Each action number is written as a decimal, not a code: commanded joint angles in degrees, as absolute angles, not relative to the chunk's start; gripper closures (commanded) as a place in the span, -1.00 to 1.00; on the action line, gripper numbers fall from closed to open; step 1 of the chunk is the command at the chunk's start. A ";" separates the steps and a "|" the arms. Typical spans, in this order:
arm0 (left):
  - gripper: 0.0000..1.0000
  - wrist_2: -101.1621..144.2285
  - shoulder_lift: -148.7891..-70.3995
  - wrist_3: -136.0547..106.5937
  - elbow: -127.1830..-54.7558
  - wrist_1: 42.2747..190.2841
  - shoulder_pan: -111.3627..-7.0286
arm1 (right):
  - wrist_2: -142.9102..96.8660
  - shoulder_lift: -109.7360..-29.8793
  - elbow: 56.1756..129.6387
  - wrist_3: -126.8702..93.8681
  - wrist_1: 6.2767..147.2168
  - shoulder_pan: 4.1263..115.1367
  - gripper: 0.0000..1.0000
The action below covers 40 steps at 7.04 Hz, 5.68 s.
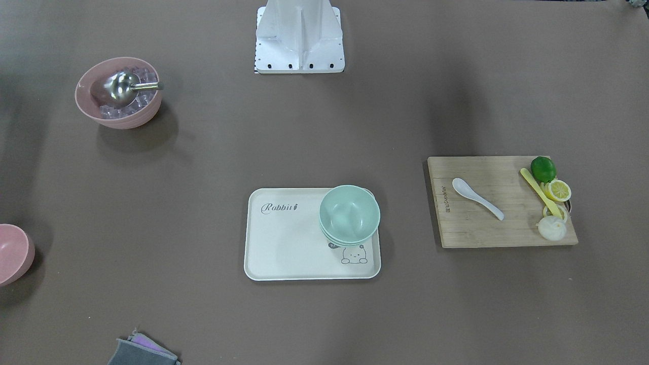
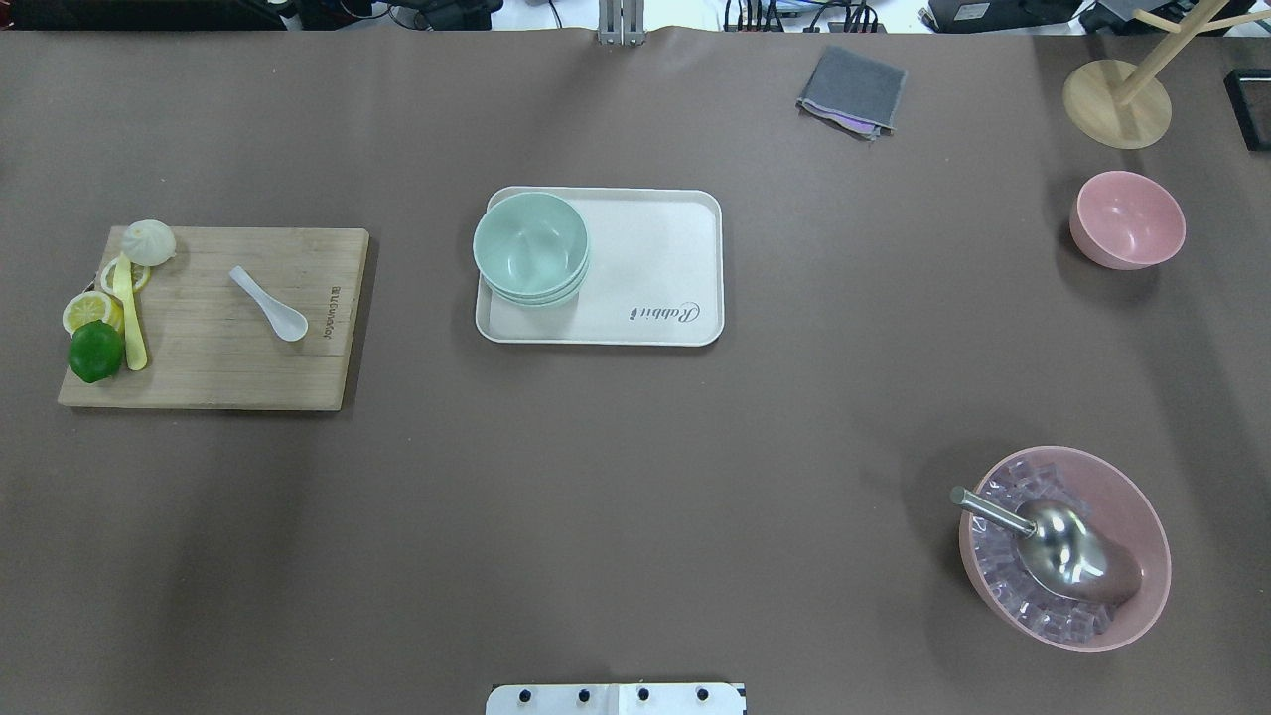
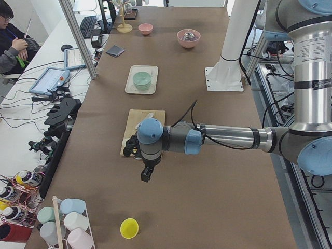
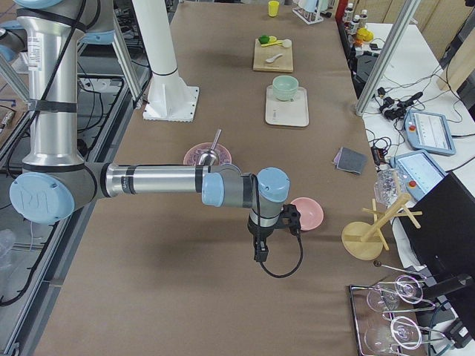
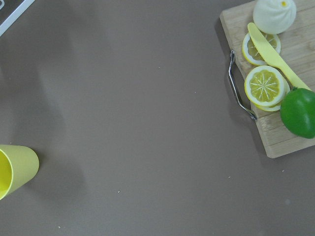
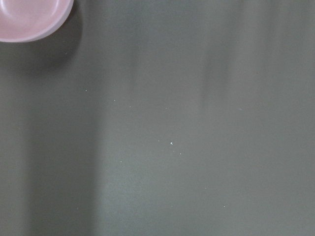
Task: Stack pink bowl on green and place spoon
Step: 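Move the right gripper toward the pink bowl near the wooden stand, then lower the right gripper and grasp the rim of the pink bowl, then lift the pink bowl and carry it over the pale green bowl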
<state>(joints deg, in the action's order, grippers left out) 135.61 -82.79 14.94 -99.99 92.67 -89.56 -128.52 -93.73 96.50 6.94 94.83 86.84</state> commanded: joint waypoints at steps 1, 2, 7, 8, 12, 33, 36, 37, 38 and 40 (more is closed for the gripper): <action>-0.96 135.53 -83.32 14.85 -100.54 92.46 -88.52 | -128.50 -93.60 96.50 6.94 94.83 86.84 -1.00; -0.96 135.61 -82.97 14.94 -100.81 92.55 -88.51 | -128.50 -93.60 96.50 6.94 94.83 86.84 -1.00; -0.96 135.79 -89.19 14.50 -102.30 93.33 -88.51 | -134.74 -93.52 96.33 3.29 77.04 86.84 -1.00; -0.96 135.18 -92.86 14.24 -101.43 99.34 -88.42 | -134.74 -93.60 96.59 0.21 71.77 86.84 -1.00; -0.96 135.70 -96.94 9.40 -97.04 107.74 -88.24 | -134.21 -83.37 85.58 -1.84 67.15 81.77 -1.00; -0.97 135.79 -94.75 9.23 -96.77 111.53 -87.89 | -125.51 -76.12 72.05 -25.40 53.53 71.37 1.00; -0.96 135.79 -94.75 9.14 -96.59 111.80 -87.89 | -125.51 -71.92 80.13 -31.67 54.05 67.97 1.00; -0.96 135.79 -94.75 9.14 -96.68 111.80 -87.89 | -124.64 -68.76 81.20 -40.34 54.14 64.63 1.00; -0.96 135.70 -94.75 9.14 -96.51 111.80 -87.89 | -123.24 -64.47 81.56 -48.69 55.10 61.38 1.00; -0.96 135.70 -94.75 9.23 -96.33 111.80 -87.89 | -115.62 -55.16 84.70 -62.62 67.66 52.78 1.00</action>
